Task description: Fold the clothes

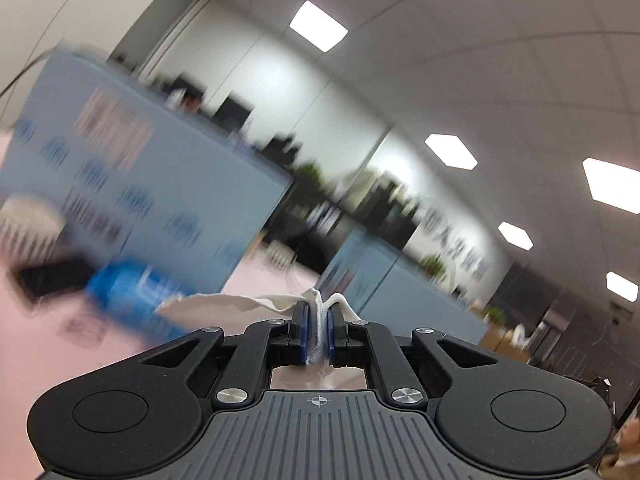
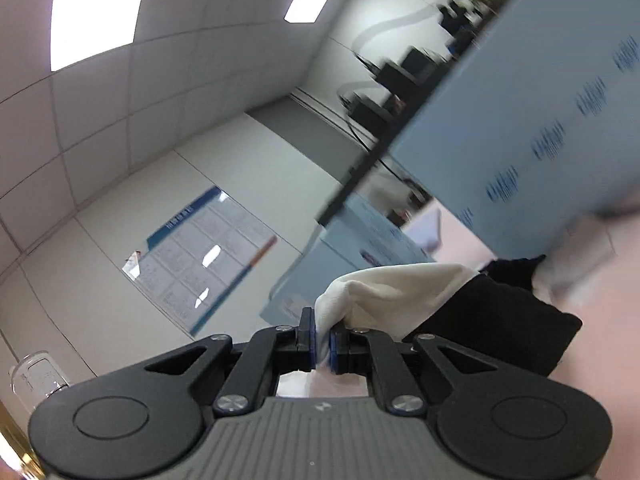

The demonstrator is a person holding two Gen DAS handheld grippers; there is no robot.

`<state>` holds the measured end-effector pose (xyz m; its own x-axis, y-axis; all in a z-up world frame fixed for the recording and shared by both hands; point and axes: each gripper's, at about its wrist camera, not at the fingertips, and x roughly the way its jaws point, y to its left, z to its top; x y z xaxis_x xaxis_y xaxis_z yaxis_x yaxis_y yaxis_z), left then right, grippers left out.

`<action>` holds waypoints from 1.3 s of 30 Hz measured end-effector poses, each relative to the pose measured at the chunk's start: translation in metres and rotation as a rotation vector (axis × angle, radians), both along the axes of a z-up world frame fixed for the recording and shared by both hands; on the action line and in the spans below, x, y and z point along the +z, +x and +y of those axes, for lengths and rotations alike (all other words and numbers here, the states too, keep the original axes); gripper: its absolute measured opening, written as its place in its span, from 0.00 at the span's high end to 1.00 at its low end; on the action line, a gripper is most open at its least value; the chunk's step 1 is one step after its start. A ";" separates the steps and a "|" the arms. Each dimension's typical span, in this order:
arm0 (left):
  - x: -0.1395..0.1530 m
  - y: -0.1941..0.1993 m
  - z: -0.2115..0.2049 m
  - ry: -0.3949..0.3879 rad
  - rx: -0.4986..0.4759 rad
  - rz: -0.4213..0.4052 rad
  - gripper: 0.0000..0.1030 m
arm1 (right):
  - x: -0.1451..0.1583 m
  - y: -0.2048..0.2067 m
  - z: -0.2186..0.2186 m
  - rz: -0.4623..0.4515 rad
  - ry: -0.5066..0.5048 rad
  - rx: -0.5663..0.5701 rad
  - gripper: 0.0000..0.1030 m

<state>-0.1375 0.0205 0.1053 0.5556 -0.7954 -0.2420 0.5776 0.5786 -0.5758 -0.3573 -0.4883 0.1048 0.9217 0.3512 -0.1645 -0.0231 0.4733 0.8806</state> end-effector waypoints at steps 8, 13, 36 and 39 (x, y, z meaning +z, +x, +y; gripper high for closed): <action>-0.048 -0.048 0.040 0.174 0.030 0.108 0.92 | -0.068 -0.060 0.045 0.185 0.194 0.059 0.93; -0.056 -0.049 0.060 0.241 0.108 0.176 0.92 | -0.078 -0.063 0.061 0.324 0.160 0.074 0.78; -0.034 0.024 -0.018 0.344 0.030 0.076 0.44 | -0.122 -0.063 0.006 0.366 0.319 -0.117 0.50; -0.039 0.057 -0.022 0.293 -0.013 0.172 0.43 | -0.134 -0.057 0.003 0.307 0.397 -0.115 0.51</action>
<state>-0.0807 -0.0013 0.0659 0.4772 -0.6848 -0.5507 0.4946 0.7273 -0.4758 -0.4141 -0.4849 -0.0292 0.8884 0.3407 -0.3078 0.2968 0.0853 0.9511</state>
